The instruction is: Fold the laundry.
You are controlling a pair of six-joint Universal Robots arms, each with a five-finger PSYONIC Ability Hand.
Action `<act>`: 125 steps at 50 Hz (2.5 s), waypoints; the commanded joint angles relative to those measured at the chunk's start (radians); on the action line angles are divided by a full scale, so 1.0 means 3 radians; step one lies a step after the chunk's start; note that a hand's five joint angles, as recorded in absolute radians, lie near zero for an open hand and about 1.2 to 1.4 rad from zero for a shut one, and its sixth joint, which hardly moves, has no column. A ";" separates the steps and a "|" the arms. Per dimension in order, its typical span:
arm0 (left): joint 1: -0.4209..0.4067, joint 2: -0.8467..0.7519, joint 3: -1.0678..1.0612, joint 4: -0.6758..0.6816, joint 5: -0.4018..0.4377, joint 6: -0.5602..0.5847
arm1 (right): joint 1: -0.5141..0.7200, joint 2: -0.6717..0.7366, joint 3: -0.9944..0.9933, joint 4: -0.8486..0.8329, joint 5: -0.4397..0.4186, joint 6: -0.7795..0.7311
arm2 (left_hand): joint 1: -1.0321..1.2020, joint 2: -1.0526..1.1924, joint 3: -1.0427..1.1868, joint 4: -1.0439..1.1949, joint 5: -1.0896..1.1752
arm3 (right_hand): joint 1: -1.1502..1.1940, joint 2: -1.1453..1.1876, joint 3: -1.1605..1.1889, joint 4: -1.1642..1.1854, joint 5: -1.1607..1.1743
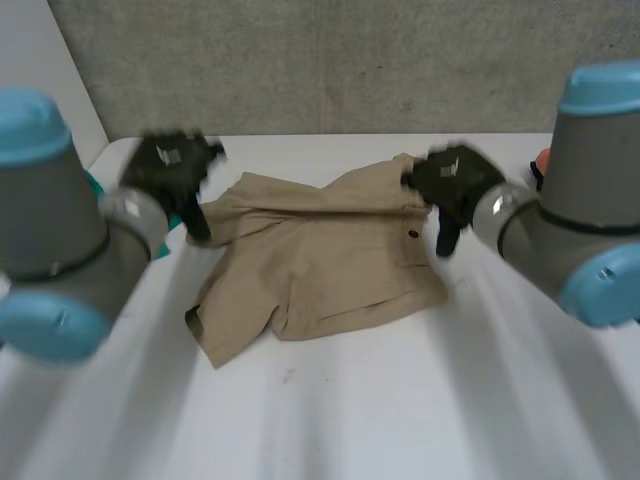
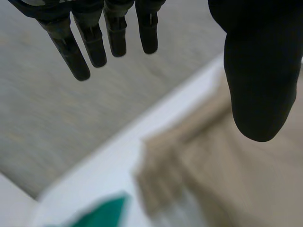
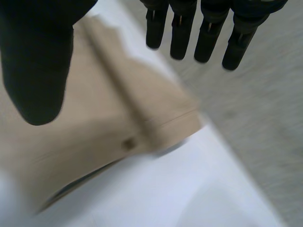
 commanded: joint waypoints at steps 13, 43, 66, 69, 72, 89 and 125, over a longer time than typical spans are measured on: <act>-0.0161 -0.0511 -0.0628 0.0143 -0.0138 -0.0115 | 0.0056 0.0394 0.1007 -0.1352 -0.0116 -0.0241 | 0.0391 0.0417 0.0441 0.0419 0.0411 | 0.0982 0.0987 0.0975 0.0995 0.0967; -0.0059 0.0792 -0.0321 -0.0097 0.0107 -0.0100 | -0.0215 -0.0698 0.0369 -0.0060 -0.0100 -0.0267 | 0.3629 0.3655 0.3679 0.3657 0.3649 | 0.3372 0.3377 0.3365 0.3385 0.3357; 0.0228 -0.0591 0.0996 -0.0349 0.0553 0.0196 | -0.0231 0.0239 -0.0581 0.0827 0.0006 -0.0309 | 0.3629 0.3655 0.3679 0.3657 0.3649 | 0.3372 0.3377 0.3365 0.3385 0.3357; 0.0233 -0.0878 0.1355 -0.0154 0.0537 0.0248 | -0.0205 0.0496 -0.0940 0.0663 0.0139 -0.0150 | 0.3629 0.3655 0.3679 0.3657 0.3649 | 0.3372 0.3377 0.3365 0.3385 0.3357; 0.0243 -0.1047 0.1871 0.0351 0.0522 0.0207 | -0.0175 0.0706 -0.1502 0.0285 0.0293 0.0162 | 0.3629 0.3655 0.3679 0.3657 0.3649 | 0.3372 0.3377 0.3365 0.3385 0.3357; 0.0284 -0.0721 0.2139 0.1902 0.0389 -0.0294 | -0.0169 0.0251 -0.1534 -0.2298 0.0048 0.0843 | 0.3629 0.3655 0.3679 0.3657 0.3649 | 0.3372 0.3377 0.3365 0.3385 0.3357; 0.0013 0.0138 -0.1011 0.0139 0.0716 0.0564 | -0.0190 0.0032 0.0725 0.0236 -0.0054 -0.0987 | 0.3629 0.3655 0.3679 0.3657 0.3649 | 0.3372 0.3377 0.3365 0.3385 0.3357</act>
